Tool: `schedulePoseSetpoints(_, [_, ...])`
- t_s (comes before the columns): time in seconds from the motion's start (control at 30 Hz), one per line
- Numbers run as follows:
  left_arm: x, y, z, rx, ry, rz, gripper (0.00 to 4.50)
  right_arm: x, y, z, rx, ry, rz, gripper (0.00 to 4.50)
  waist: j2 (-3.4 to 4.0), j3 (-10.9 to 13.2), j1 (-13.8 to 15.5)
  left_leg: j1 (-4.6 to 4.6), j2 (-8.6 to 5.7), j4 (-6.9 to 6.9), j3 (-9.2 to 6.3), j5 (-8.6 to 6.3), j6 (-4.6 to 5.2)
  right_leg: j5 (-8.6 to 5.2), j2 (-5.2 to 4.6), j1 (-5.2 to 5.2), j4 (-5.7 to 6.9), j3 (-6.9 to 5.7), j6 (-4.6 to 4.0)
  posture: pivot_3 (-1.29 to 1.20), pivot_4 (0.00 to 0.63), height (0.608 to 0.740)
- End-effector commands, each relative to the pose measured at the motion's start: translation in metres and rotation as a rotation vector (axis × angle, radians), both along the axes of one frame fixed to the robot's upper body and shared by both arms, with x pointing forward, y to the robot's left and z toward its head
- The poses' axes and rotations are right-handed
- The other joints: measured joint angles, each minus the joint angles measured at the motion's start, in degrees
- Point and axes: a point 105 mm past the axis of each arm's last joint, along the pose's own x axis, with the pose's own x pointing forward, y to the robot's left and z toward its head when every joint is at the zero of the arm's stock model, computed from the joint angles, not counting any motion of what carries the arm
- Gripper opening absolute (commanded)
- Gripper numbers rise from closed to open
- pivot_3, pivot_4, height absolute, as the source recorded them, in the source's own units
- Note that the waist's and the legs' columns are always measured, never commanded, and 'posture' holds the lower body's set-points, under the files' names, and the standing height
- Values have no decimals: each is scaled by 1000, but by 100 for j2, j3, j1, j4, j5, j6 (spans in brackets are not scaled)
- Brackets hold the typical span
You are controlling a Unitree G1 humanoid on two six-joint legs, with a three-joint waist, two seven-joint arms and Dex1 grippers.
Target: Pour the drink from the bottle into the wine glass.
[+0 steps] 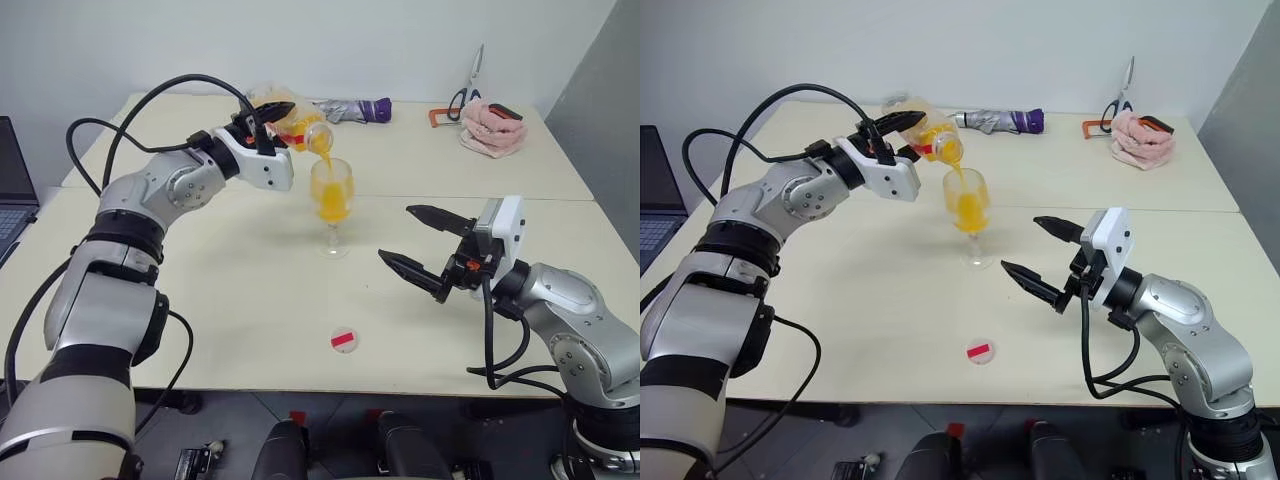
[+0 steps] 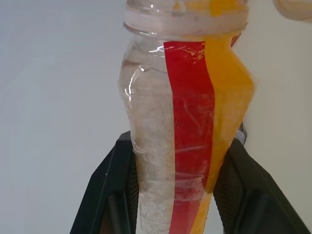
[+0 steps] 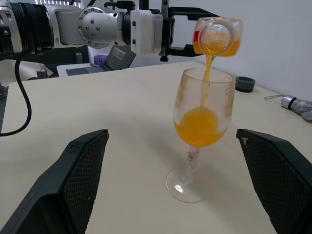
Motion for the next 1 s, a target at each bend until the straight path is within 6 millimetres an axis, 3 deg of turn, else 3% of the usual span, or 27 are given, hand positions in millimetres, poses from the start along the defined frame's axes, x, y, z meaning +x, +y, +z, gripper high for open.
schedulePoseSetpoints(0.03, [-5,-1,27,-10,-83,-15,1671,-4,3,8,14,-36,17,4500,0,0,0,0,0,0,0,0,0,0,0,0,0,0,0,0,150,740])
schedulePoseSetpoints(1.0, [-4,-2,27,-22,-89,-11,1671,-5,4,7,11,-32,19,4500,0,0,0,0,0,1,0,0,0,0,0,0,1,0,0,0,150,740])
